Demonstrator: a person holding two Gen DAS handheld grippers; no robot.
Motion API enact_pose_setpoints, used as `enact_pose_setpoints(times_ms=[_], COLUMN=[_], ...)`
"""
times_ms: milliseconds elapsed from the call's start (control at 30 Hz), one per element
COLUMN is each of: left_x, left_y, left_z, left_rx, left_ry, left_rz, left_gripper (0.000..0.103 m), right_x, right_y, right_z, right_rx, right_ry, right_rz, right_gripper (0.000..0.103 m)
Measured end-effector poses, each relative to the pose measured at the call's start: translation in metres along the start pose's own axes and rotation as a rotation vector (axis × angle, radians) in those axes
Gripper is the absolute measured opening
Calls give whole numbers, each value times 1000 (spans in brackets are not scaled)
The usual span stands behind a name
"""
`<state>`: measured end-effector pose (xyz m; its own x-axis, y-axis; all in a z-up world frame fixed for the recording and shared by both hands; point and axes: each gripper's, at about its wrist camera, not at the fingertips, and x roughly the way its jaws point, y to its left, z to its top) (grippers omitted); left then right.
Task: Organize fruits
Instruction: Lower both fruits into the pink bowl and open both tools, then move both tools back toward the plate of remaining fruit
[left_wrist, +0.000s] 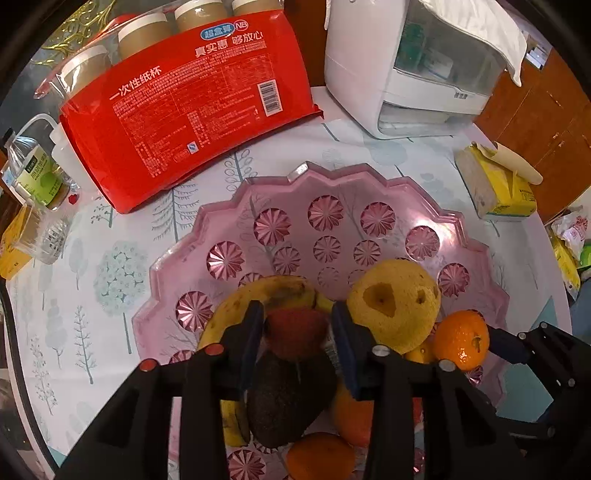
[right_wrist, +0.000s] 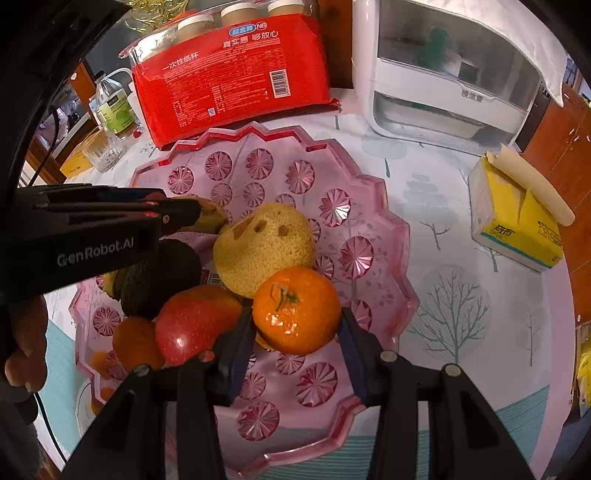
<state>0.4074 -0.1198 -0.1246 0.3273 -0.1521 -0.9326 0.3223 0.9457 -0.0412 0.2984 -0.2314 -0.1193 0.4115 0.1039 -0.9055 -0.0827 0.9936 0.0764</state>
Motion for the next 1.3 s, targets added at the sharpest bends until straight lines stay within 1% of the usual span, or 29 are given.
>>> enact_pose_setpoints(times_ms=[33,67,100,167,200,333,367,567,667,933,1067,1167,1300], left_x=[-1,-2,-5,-8,-9,-17,-20,-43,-54,-90,-107,-123,-141], left_y=[0,0,0,-1,-1,-2,-3,-2,-1,2,5,7,8], left_z=[-1,-2,-4,-6,-7,-12,-14,-21,-24,-38,-45,-54,-64], left_rx=[-5,-10,-14,-12,-11,-8,-7,-24,-35,-48,-61,-70,-73], left_ry=[-1,-8,-17,-24,-25,-25,-26,-51,-65,-105,-122,-138,-156], left_rz=[-3,-5,-4,0,3,12,13,3,-9,-3,-6,-2,12], left_gripper=[55,64,69,73,74,76,77,82,86,93,95,100,101], right_x=[0,-1,-1,-4,-5,-14,-16,-26,-31,-48,-61,-73,-90], right_y=[0,-1,-1,-2,-2,0,0,9,13,22,26,29,32], right_z=[-1,-1,-1,-2,-2,-3,-4,-6,-8,-13,-16,-18,-22], right_rx=[5,12,16,28,31,45,46,37,33,24,22,25,27], right_ry=[3,7,7,1,-3,-30,-35,-51,-58,-76,-94,-108,-131], right_rz=[2,7,11,21,26,34,39,44,45,47,43,43,43], right_gripper=[46,47,47,52,53,64,65,65,65,65,65,65,65])
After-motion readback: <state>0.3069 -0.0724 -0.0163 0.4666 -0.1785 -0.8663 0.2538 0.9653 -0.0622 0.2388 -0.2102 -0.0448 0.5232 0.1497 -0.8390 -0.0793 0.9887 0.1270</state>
